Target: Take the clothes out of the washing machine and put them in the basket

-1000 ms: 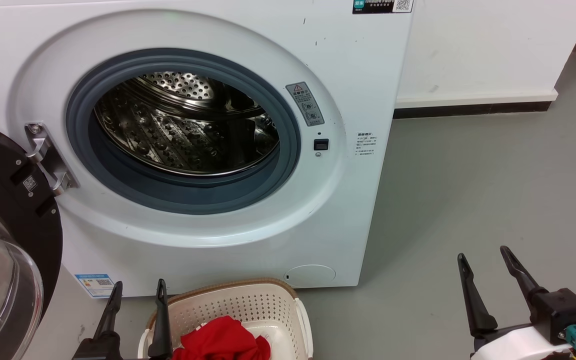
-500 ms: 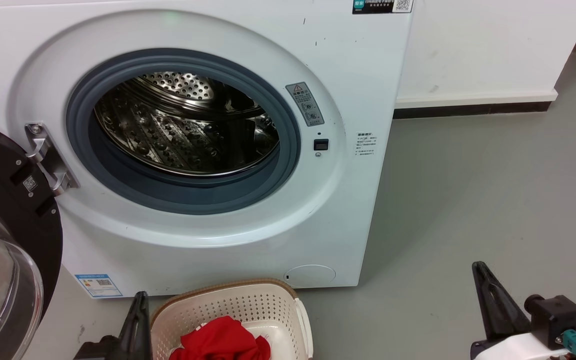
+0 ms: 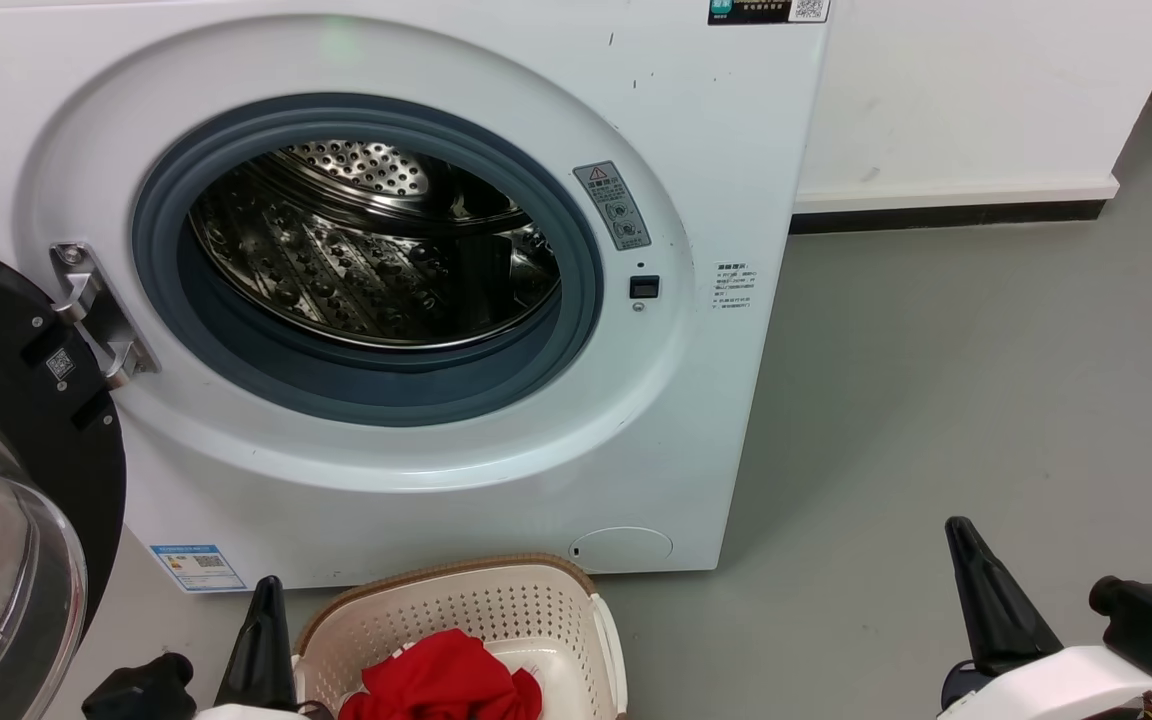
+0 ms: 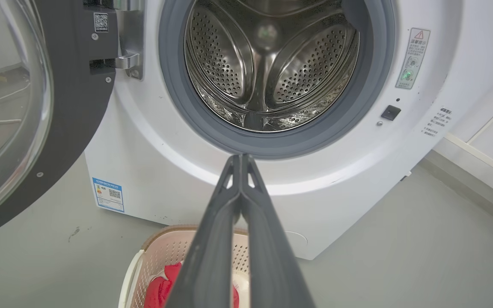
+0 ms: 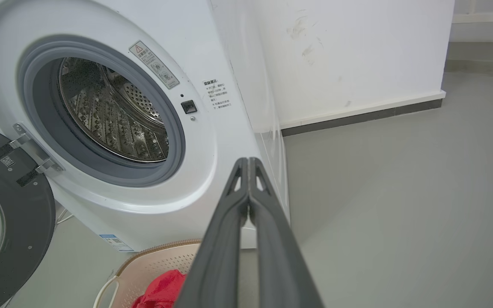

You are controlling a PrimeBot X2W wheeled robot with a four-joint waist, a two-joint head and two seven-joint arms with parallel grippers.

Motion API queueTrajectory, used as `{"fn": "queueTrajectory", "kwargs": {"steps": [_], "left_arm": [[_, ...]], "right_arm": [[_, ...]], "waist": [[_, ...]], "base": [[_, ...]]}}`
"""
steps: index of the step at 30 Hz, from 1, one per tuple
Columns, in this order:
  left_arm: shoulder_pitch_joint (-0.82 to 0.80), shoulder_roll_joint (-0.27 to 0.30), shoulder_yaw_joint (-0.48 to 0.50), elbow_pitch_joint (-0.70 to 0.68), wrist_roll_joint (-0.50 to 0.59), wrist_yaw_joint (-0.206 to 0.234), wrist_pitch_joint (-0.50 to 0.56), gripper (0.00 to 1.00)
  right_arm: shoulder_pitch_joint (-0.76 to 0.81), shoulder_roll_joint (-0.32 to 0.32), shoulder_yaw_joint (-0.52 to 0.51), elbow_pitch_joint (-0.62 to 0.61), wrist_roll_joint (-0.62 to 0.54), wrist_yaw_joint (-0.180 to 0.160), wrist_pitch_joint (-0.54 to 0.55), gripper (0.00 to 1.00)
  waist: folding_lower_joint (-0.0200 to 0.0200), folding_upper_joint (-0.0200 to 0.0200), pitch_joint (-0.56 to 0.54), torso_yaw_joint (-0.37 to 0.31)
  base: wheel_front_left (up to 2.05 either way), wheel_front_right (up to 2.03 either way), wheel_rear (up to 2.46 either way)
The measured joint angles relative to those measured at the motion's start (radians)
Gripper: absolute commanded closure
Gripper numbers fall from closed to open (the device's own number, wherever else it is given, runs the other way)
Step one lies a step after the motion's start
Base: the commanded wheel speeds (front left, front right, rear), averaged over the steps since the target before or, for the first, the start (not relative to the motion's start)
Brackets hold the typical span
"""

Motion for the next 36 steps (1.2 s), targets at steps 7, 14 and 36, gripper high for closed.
{"fn": "queueTrajectory", "kwargs": {"steps": [7, 14, 36], "left_arm": [[-0.029, -0.002, 0.008, 0.018, -0.14, -0.01, 0.03, 1.0], [-0.051, -0.003, 0.015, 0.033, -0.253, -0.023, 0.056, 1.0], [-0.111, -0.007, 0.036, 0.074, -0.546, -0.048, 0.124, 1.0]], "right_arm": [[-0.027, -0.007, -0.001, 0.035, 0.153, 0.0, 0.0, 1.0], [-0.047, -0.011, -0.003, 0.063, 0.276, 0.0, 0.001, 1.0], [-0.098, -0.02, -0.016, 0.136, 0.591, 0.0, 0.015, 1.0]], "waist": [[0.0, 0.0, 0.003, 0.002], [-0.0001, 0.0, 0.005, 0.004], [-0.0001, 0.0, 0.012, 0.009]], "base": [[0.0, 0.0, 0.0], [0.0, 0.0, 0.0], [0.0, 0.0, 0.0]]}}
